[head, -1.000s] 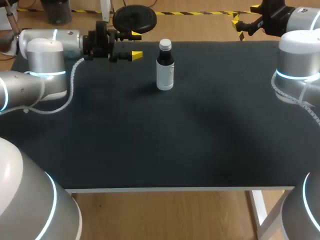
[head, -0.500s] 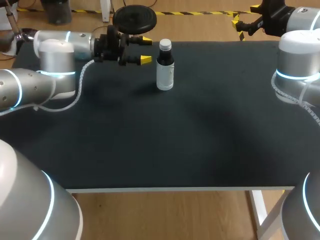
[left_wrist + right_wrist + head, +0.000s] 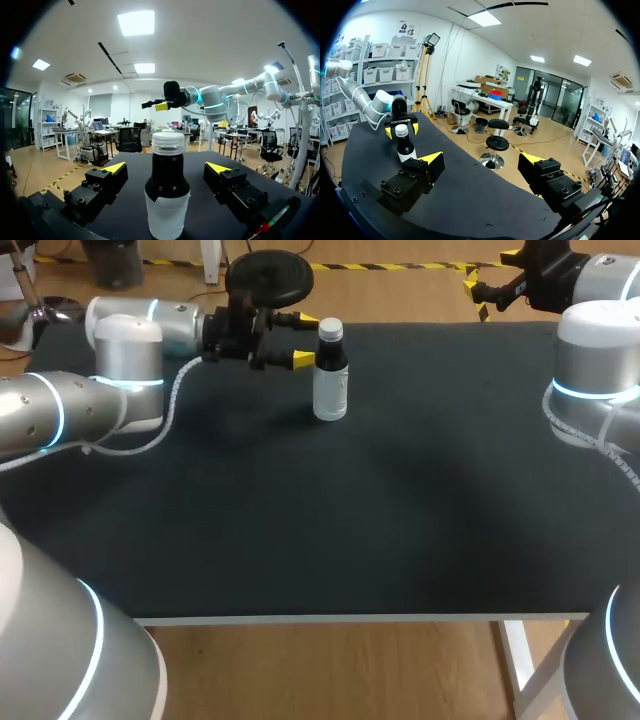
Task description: Unscrew the bottle cap
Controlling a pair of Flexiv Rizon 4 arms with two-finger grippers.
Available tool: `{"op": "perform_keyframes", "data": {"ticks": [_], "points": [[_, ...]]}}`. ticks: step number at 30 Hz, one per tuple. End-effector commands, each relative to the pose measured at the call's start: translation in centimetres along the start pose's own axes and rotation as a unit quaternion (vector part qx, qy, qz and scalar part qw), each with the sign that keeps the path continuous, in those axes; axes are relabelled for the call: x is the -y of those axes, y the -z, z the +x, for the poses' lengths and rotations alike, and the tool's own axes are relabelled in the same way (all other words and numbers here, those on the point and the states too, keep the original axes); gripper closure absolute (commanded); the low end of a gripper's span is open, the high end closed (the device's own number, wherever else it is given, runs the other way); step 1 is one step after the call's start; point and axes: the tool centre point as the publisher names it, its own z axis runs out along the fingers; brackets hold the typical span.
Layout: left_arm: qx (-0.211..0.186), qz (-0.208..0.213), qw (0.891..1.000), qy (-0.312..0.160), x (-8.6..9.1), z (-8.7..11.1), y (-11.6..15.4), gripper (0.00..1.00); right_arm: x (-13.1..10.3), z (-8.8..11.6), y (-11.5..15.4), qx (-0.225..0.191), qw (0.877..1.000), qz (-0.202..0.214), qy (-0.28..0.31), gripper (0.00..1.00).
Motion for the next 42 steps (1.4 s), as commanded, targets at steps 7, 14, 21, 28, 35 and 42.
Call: {"op": "perform_keyframes", "data": {"ticks": [7, 14, 21, 28, 35, 42], "points": [[-0.043, 0.002, 0.999, 0.0, -0.3, -0.7, -1.4, 0.0, 0.0, 0.0, 0.1, 0.0, 1.0, 0.0, 0.0, 0.0], [-0.058, 0.004, 0.998, 0.002, -0.5, -0.8, -2.5, 0.0, 0.0, 0.0, 0.1, 0.0, 1.0, 0.0, 0.0, 0.0], [-0.064, 0.005, 0.998, 0.005, -0.7, -1.0, -3.0, 0.0, 0.0, 0.0, 0.1, 0.0, 1.0, 0.0, 0.0, 0.0], [-0.072, 0.006, 0.997, 0.006, -0.7, -1.1, -3.4, 0.0, 0.0, 0.0, 0.1, 0.0, 1.0, 0.0, 0.0, 0.0], [-0.085, 0.007, 0.996, 0.004, -0.6, -1.0, -3.8, 0.0, 0.0, 0.0, 0.1, 0.0, 1.0, 0.0, 0.0, 0.0], [-0.09, 0.005, 0.996, 0.003, -0.6, -0.8, -3.9, 0.0, 0.0, 0.0, 0.1, 0.0, 1.0, 0.0, 0.0, 0.0]]}}
